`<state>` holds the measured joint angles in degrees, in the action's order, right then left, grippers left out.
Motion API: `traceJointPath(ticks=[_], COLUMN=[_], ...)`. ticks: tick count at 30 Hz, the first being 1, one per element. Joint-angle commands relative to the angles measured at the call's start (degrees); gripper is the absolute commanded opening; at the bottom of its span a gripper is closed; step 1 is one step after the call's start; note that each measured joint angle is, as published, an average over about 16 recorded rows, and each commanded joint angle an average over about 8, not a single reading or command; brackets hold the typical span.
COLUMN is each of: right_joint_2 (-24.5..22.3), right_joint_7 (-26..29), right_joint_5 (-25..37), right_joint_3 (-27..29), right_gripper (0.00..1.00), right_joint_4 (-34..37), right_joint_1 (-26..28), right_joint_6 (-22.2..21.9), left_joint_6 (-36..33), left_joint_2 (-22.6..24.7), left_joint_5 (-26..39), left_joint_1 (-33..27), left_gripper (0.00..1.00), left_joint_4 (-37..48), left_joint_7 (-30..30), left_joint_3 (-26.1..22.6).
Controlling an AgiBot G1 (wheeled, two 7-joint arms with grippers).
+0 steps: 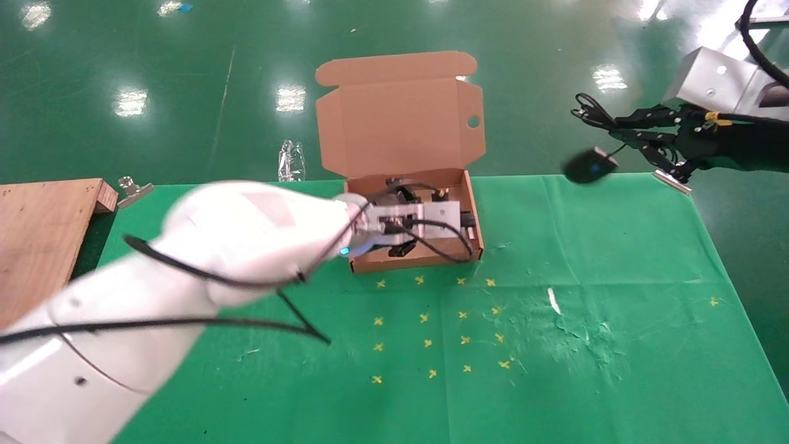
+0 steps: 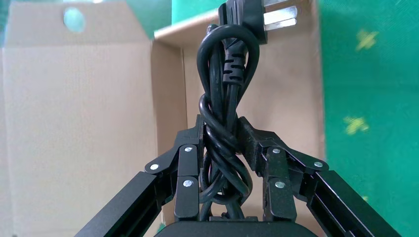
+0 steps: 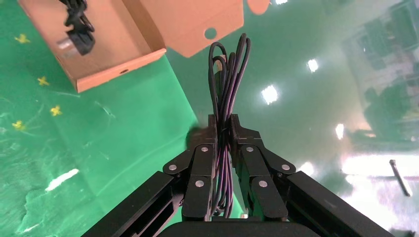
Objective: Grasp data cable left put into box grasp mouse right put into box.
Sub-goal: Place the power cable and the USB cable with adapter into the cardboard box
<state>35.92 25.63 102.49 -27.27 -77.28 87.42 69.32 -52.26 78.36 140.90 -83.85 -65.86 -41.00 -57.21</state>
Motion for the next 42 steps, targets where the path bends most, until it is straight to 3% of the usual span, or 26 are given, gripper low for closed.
traceJointPath(ticks=[1,4,12,17,23,32,42], right_joint_2=[-0.3,-0.6,0.4,2.4,5.7,13.1,26.1], right_joint_7=[-0.1,-0.2,-0.8,-1.9,-3.7,-5.4,-12.4], right_joint_5=[-0.3,-0.7,-1.2,-1.5,-0.8,-1.5,-3.5], right_joint_3=[0.1,0.2,0.3,0.0,-1.1,-3.3,-6.1], right_gripper=[0.00,0.00,0.00,0.00,0.00,0.00,0.00], right_joint_4=[-0.1,-0.1,0.0,0.1,0.5,1.3,9.9], right_joint_1=[0.8,0.9,0.3,0.5,1.2,0.7,0.2], right_joint_6=[0.8,1.2,-0.1,-0.9,-1.6,-3.0,-7.2], left_joint_6=[3.9,5.8,7.9,8.9,9.6,11.2,12.1], left_joint_2=[0.3,0.3,0.2,-0.2,-3.5,-16.8,-17.9], left_joint_5=[3.5,4.6,4.3,3.6,2.2,0.5,0.9], left_joint_1=[0.6,-0.4,-3.5,-5.5,-9.2,-13.0,-13.7], left_gripper=[0.63,1.00,1.00,1.00,1.00,1.00,1.00], left_joint_4=[0.9,1.4,1.9,3.5,9.1,16.6,19.4], left_joint_7=[-3.4,-7.5,-14.8,-18.8,-24.0,-27.5,-27.8], left_joint_3=[-3.7,-7.9,-15.7,-17.7,-15.5,-10.7,-10.2])
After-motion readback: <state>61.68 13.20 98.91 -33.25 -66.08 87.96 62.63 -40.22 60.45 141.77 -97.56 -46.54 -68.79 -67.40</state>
